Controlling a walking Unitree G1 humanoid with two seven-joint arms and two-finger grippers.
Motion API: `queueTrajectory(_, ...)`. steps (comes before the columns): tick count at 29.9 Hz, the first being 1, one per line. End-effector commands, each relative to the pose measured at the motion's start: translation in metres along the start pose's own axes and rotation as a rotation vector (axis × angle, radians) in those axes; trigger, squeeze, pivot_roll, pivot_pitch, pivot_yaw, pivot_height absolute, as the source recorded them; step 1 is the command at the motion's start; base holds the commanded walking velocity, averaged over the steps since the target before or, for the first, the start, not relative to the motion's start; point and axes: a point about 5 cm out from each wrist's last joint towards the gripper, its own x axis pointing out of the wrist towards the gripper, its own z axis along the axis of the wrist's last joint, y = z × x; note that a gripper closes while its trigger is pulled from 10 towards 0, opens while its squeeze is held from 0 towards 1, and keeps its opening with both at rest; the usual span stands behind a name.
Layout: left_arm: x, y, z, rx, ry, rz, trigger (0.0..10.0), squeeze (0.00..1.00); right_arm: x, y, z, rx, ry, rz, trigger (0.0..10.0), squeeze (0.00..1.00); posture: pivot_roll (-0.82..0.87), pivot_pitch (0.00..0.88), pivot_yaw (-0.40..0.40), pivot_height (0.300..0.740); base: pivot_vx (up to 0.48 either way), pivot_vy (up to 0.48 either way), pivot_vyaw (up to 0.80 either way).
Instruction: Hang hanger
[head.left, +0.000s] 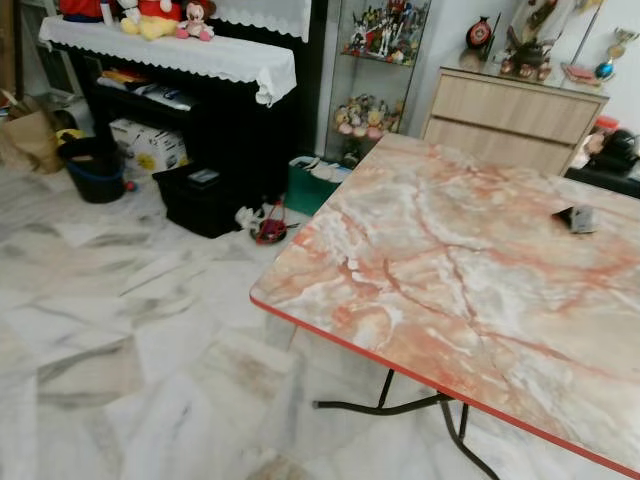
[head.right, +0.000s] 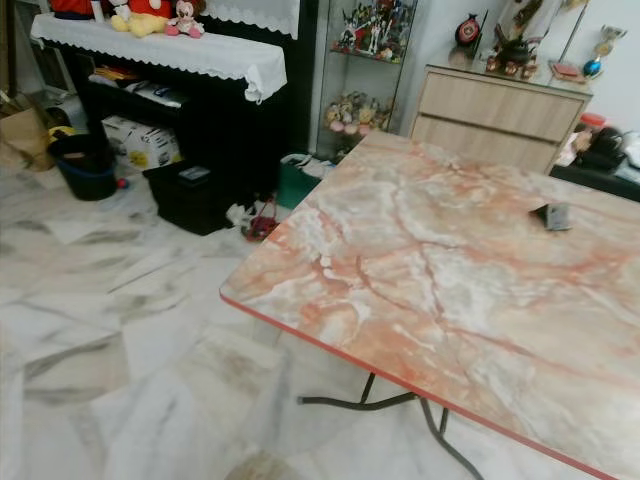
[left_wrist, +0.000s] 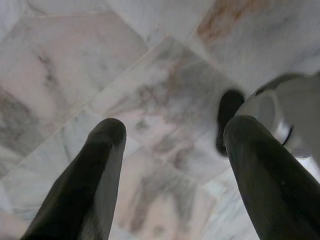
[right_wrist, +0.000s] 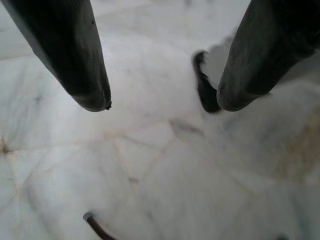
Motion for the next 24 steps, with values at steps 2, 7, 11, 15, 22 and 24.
queueTrajectory(2,0.003,-0.026,0.082,-0.138,-0.244,-0.140,10.0,0.00,0.007,0.098,0.087,0.068,-0.129,0.287,10.0,0.00,0.23,0.027,-0.057,0.740,0.000,0.000,-0.79)
queueTrajectory(7,0.003,-0.027,0.078,-0.134,-0.246,-0.141,10.0,0.00,0.007,0.098,0.087,0.067,-0.130,0.289,10.0,0.00,0.24,0.022,-0.059,0.740,0.000,0.000,-0.78)
queueTrajectory(11,0.002,-0.022,0.064,-0.115,-0.242,-0.135,10.0,0.00,0.007,0.099,0.088,0.082,-0.141,0.280,10.0,0.00,0.24,0.018,-0.057,0.740,0.000,0.000,-0.55)
queueTrajectory(15,0.001,-0.018,0.050,-0.100,-0.233,-0.132,10.0,0.00,0.007,0.099,0.090,0.099,-0.158,0.274,10.0,0.00,0.23,0.018,-0.055,0.740,0.000,-0.360,0.00)
queueTrajectory(22,-0.005,-0.013,0.008,-0.105,-0.197,-0.134,10.0,0.00,0.007,0.099,0.090,0.104,-0.159,0.264,10.0,0.00,0.23,0.019,-0.056,0.740,0.000,-0.480,0.00)
queueTrajectory(24,-0.006,-0.009,0.000,-0.105,-0.186,-0.132,10.0,0.00,0.007,0.099,0.090,0.107,-0.158,0.262,10.0,0.00,0.23,0.022,-0.056,0.740,0.000,-0.480,0.00)
